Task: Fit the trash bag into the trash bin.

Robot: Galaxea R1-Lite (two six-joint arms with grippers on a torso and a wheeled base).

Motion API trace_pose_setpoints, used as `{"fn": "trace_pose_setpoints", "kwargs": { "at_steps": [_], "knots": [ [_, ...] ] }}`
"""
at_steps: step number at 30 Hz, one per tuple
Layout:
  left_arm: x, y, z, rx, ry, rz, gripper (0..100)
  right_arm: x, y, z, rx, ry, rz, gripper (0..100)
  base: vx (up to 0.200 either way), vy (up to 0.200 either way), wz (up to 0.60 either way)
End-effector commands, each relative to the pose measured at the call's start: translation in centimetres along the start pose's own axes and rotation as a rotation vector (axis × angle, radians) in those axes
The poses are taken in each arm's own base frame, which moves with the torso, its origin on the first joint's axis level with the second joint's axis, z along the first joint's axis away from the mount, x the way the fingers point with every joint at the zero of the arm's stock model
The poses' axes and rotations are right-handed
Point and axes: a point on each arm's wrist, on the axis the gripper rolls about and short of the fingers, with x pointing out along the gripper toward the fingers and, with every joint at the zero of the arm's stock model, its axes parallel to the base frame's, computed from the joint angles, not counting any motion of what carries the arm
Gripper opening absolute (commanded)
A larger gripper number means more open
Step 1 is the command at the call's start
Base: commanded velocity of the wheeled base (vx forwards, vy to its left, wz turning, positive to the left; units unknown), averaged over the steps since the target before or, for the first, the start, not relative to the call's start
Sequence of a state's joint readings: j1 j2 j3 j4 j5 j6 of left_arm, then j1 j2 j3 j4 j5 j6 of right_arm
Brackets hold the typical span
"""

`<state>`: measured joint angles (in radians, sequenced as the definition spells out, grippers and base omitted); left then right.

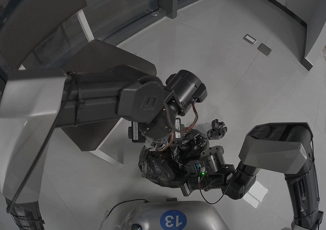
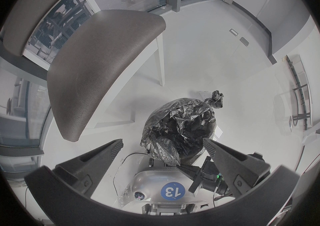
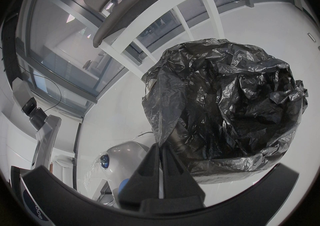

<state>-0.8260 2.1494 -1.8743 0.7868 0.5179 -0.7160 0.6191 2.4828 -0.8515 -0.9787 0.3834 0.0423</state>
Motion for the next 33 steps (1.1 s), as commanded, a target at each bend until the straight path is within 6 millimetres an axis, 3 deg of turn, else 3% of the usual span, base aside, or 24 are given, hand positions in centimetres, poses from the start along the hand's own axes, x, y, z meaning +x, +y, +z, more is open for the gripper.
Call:
{"fn": "trace_pose_setpoints", "kwargs": {
  "at_steps": [1,2,3,7,14,20,26,33],
  "knots": [
    [0.0,-0.1,-0.1,0.003,0.002,0.001,100,0.0,0.6,0.1,-0.020,0.000,0.013,0,0.000,0.000,0.00],
    [0.0,-0.1,-0.1,0.002,0.002,0.001,100,0.0,0.7,0.1,-0.027,0.001,0.015,0,0.000,0.000,0.00],
    [0.1,0.0,-0.1,0.001,0.002,0.002,100,0.1,1.0,0.1,-0.035,0.003,0.022,100,0.000,0.000,0.00],
    [0.0,-0.1,-0.1,0.002,0.001,0.002,100,0.2,2.1,0.6,-0.030,-0.007,0.041,100,0.000,0.000,0.00],
    [-0.1,-0.2,-0.4,0.010,0.004,0.000,100,-0.3,2.3,1.7,-0.033,-0.046,0.043,100,0.000,0.000,0.00],
    [-0.1,-0.4,-0.5,0.012,0.005,0.000,100,-0.6,0.7,1.5,-0.010,-0.048,0.009,100,0.000,0.000,0.00],
    [-0.2,-0.5,-0.7,0.017,0.007,-0.001,100,-0.8,-2.4,2.2,0.013,-0.095,-0.052,100,0.000,0.000,0.00],
    [-0.3,-0.7,-1.0,0.020,0.012,-0.004,100,0.8,-2.1,2.6,-0.008,-0.109,-0.030,100,0.000,0.000,0.00]
  ]
}}
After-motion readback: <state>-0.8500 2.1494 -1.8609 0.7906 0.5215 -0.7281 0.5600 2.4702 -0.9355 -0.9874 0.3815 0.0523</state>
